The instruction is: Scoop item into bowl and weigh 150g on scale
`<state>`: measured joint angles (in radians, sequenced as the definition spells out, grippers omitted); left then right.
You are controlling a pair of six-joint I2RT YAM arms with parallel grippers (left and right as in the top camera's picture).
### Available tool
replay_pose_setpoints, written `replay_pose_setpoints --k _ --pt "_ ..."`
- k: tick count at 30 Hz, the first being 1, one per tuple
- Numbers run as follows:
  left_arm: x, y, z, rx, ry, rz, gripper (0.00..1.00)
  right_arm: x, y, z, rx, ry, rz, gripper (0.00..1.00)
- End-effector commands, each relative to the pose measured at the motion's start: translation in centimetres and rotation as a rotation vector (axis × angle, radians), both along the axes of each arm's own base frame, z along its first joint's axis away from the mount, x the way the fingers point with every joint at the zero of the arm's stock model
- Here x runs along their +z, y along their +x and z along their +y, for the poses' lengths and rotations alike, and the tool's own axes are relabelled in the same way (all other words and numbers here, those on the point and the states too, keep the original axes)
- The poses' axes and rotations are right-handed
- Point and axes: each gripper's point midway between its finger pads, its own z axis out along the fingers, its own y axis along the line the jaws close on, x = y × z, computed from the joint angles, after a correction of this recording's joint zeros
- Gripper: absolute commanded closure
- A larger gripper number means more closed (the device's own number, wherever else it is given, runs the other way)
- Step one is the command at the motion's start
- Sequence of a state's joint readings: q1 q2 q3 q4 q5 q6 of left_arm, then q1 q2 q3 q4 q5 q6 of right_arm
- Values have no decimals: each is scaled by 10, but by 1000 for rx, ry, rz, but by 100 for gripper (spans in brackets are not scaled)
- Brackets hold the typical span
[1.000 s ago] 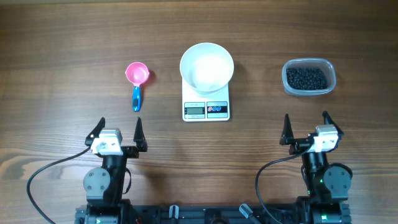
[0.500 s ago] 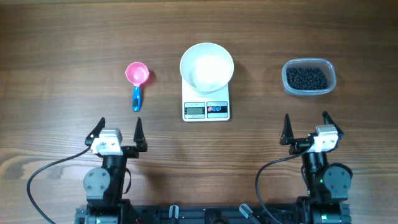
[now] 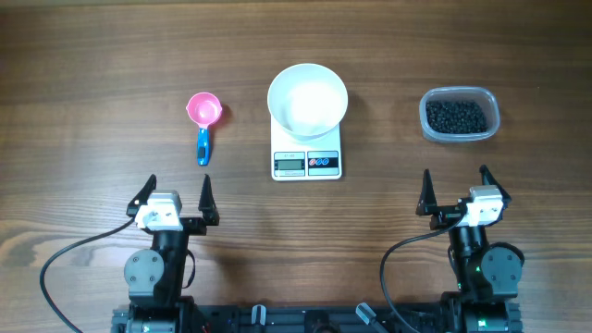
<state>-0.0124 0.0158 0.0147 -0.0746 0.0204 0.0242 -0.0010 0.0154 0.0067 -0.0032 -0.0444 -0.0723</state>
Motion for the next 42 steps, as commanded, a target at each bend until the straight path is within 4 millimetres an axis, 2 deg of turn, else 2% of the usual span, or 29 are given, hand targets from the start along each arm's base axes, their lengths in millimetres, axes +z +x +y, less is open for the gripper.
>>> replay_pose_setpoints --k 1,42 --pt "-5 1 0 4 -5 13 0 1 0 2 12 -4 -7 0" --pt "-5 1 0 4 -5 14 0 1 0 2 12 -4 -7 0"
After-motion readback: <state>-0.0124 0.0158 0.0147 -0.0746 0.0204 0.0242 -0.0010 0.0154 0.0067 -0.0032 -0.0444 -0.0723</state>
